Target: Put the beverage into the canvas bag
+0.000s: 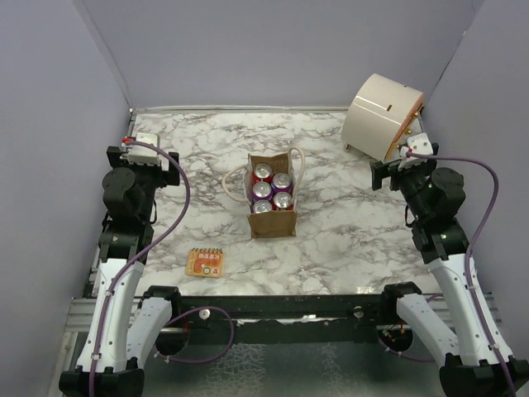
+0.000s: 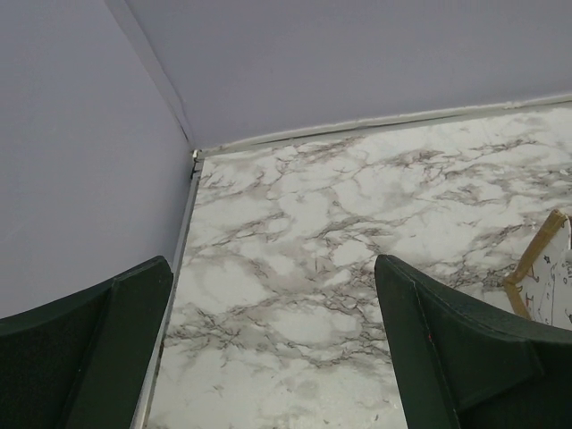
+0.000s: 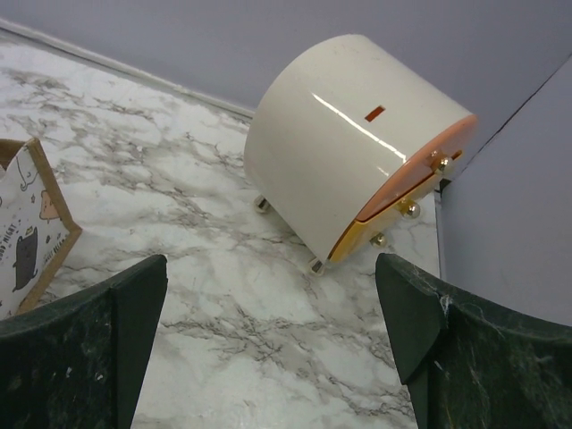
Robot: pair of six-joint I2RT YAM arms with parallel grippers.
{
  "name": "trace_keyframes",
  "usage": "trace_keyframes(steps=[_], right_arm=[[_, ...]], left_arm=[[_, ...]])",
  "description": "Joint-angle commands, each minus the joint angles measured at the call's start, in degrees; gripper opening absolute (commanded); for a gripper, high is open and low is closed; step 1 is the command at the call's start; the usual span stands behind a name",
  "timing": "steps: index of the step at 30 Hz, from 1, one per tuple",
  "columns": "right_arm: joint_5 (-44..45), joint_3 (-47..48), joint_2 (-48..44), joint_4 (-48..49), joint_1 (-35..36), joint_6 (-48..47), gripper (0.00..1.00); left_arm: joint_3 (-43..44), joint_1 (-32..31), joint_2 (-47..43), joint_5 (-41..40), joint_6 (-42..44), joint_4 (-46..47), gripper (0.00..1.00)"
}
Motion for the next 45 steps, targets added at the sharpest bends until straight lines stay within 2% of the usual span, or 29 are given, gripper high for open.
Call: trace_keyframes(steps=[1, 17, 45], right_arm=[[-1.5, 0.4, -3.7, -1.1, -0.3, -1.5, 1.0], [-1.5, 0.0, -3.9, -1.5, -0.7, -1.4, 1.0], [-3.6, -0.9, -4.9, -1.8, -1.1, -2.4, 1.0]], left_arm=[[0.9, 0.5, -2.3, 2.1, 0.5, -0.2, 0.99], [-1.5, 2.3, -2.3, 6.7, -1.2, 0.1, 0.99], [-2.6, 2.5, -2.5, 9.7, -1.3, -0.3, 0.99]])
